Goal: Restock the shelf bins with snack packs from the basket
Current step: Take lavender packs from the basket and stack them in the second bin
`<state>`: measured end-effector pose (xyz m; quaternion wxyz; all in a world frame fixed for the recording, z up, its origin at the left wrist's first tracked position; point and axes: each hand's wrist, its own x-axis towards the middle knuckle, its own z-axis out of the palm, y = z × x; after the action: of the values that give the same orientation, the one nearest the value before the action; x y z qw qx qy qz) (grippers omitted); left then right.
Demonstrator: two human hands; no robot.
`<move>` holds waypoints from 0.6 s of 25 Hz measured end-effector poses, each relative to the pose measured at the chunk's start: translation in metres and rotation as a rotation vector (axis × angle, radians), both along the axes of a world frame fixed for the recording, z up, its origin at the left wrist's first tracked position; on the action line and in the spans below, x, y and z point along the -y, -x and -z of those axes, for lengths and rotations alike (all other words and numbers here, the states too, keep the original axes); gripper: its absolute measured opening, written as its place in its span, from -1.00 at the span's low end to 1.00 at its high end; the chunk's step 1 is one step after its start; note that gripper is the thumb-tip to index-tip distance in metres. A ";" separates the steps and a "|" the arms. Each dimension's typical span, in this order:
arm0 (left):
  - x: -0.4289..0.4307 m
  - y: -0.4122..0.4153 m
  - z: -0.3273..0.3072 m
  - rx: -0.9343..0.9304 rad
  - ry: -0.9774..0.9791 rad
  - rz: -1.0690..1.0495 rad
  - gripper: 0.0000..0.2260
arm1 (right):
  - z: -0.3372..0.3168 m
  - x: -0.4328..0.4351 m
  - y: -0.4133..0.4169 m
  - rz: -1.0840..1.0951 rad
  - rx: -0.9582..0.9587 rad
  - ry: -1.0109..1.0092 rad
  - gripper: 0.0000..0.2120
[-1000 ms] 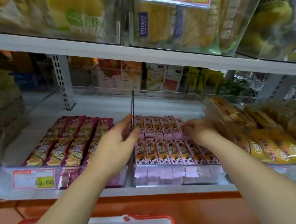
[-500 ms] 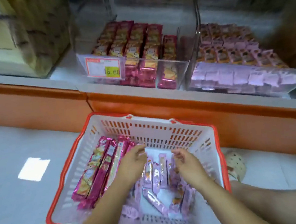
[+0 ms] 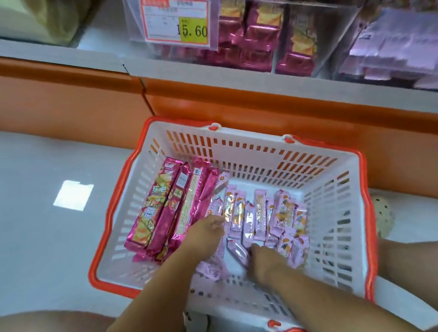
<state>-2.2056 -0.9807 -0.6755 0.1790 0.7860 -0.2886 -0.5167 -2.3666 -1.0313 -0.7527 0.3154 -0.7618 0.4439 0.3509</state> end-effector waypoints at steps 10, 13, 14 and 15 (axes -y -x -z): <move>0.007 0.013 -0.005 -0.241 0.072 -0.310 -0.70 | -0.079 0.022 0.014 0.621 0.593 -0.031 -0.79; 0.017 0.024 -0.015 -0.453 0.170 -0.460 -0.67 | -0.099 0.014 0.025 0.575 0.785 0.060 -0.65; 0.019 0.027 -0.021 -0.491 0.207 -0.476 -0.70 | -0.104 0.009 0.029 0.598 0.814 0.067 -0.60; 0.021 0.030 -0.026 -0.531 0.238 -0.484 -0.74 | -0.107 0.005 0.032 0.648 0.835 0.061 -0.56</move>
<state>-2.2354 -1.0018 -0.6494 0.4546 0.6437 -0.0963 -0.6080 -2.3990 -1.0366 -0.6458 0.5354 -0.6692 0.5032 -0.1110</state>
